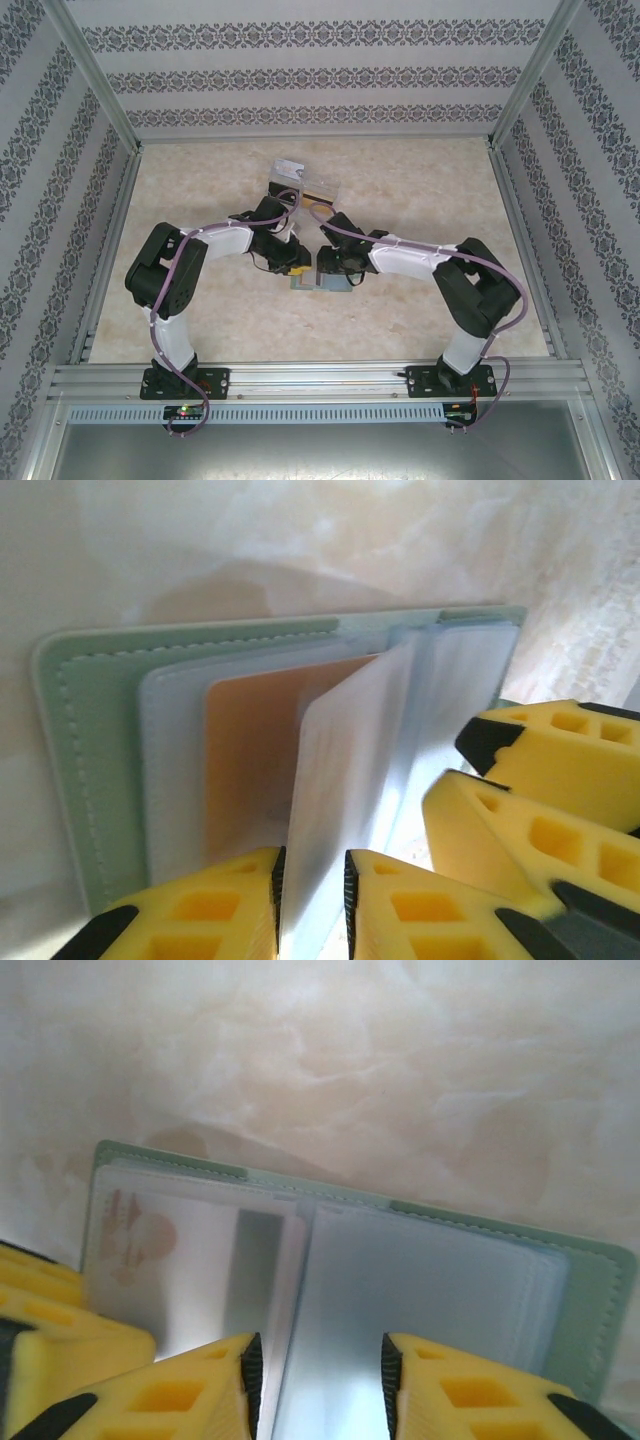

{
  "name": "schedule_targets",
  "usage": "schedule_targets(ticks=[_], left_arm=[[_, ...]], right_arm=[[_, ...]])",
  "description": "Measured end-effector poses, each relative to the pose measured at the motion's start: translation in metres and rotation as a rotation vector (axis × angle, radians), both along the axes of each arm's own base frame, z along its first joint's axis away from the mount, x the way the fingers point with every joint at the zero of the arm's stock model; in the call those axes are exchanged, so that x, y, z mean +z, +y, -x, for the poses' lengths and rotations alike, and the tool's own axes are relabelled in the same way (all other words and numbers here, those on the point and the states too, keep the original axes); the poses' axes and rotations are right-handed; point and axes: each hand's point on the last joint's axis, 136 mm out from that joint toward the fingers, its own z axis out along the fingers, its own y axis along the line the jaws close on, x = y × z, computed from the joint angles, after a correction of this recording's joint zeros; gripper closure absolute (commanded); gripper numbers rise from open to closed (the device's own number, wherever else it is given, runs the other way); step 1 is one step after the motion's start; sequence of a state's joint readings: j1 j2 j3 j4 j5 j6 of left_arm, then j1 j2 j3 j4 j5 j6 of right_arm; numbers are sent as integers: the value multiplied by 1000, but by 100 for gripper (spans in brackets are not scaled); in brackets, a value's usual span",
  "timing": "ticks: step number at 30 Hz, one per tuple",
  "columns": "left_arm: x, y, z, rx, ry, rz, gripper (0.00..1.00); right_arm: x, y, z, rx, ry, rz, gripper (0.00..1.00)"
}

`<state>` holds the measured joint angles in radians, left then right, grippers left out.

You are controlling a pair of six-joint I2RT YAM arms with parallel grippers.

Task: Take the credit cards out of the card holder

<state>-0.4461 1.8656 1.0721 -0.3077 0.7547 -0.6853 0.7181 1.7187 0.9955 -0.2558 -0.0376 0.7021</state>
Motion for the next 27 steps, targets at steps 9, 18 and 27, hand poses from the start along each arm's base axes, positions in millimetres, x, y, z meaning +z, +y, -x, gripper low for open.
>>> schedule_targets(ticks=[9, 18, 27], left_arm=[[30, -25, 2, -53, -80, 84, 65], [55, -68, 11, -124, -127, 156, 45], [50, -80, 6, -118, -115, 169, 40]], right_arm=[[59, -30, -6, -106, -162, -70, 45], [82, -93, -3, -270, -264, -58, 42], [75, -105, 4, -299, -248, -48, 43]])
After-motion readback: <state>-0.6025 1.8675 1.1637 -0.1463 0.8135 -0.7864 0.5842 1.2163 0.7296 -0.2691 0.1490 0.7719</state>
